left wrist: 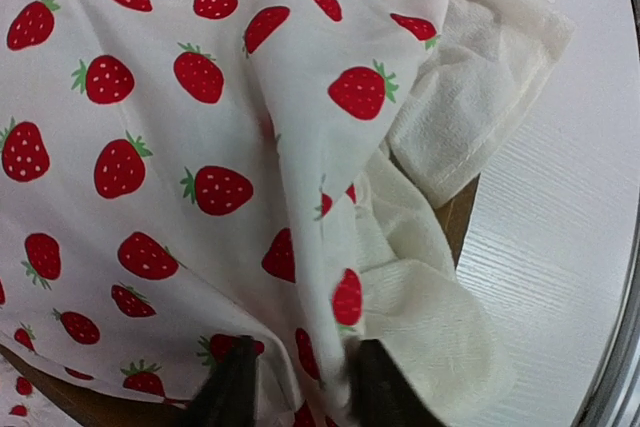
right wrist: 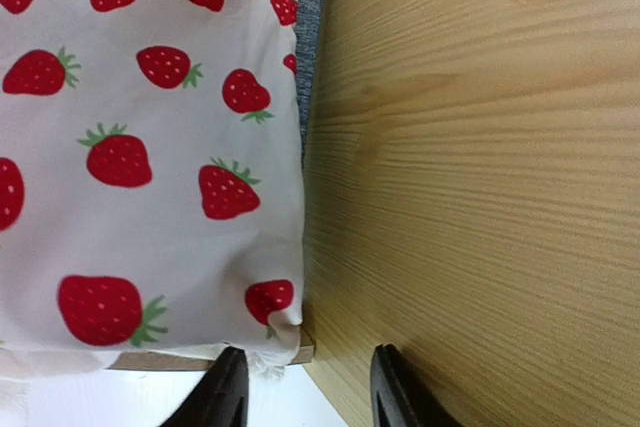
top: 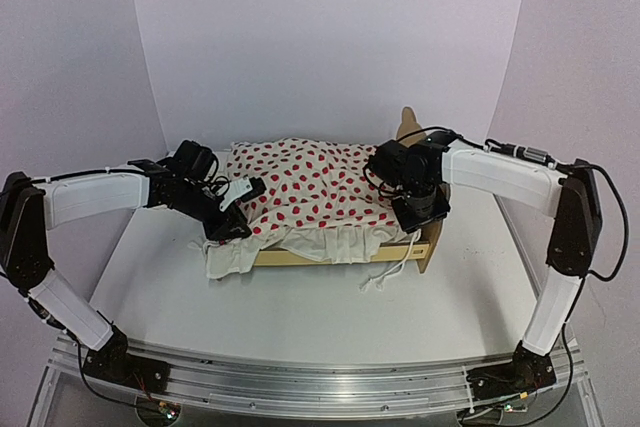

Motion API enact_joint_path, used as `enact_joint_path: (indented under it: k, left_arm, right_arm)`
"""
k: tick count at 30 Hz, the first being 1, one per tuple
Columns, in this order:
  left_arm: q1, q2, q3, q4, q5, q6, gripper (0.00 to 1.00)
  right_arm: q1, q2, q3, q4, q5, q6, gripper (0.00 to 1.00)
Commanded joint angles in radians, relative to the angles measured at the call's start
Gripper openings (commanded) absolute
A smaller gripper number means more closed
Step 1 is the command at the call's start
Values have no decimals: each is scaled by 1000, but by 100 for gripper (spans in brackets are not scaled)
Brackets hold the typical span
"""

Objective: Set up the pet bed

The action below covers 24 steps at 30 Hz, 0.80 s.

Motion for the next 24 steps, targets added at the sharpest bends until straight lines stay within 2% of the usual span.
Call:
enact_joint_path:
  k: [1, 3, 6, 8, 11, 15, 18, 21, 24]
  left_arm:
    - [10, -71, 71, -46, 28, -22, 58]
    - [23, -95, 90, -49, 32, -55, 67]
    - [63, -140, 104, -63, 62, -116, 74]
    - [111, -171, 94, -85, 106, -143, 73]
    - [218, -226, 50, -110, 168, -125, 65]
    - [387, -260, -42, -148, 235, 30, 60]
    - [514, -200, -86, -205, 295, 184, 59]
    - [530, -152, -140, -238, 325, 380, 59]
    - [530, -147, -248, -148, 364, 494, 59]
  right_arm:
    - [0, -14, 113, -66, -18, -46, 47]
    - [23, -17, 162, -54, -23, -84, 48]
    - [73, -14, 233, -10, -37, -142, 49]
    - [114, -15, 247, 53, -68, -192, 50]
    - [182, -25, 214, 222, -166, -296, 51]
    - [244, -19, 104, 526, -438, -365, 51]
    - [260, 6, 38, 742, -634, -327, 52]
    - [278, 41, 26, 810, -665, -319, 52]
    - [287, 61, 10, 842, -665, -310, 52]
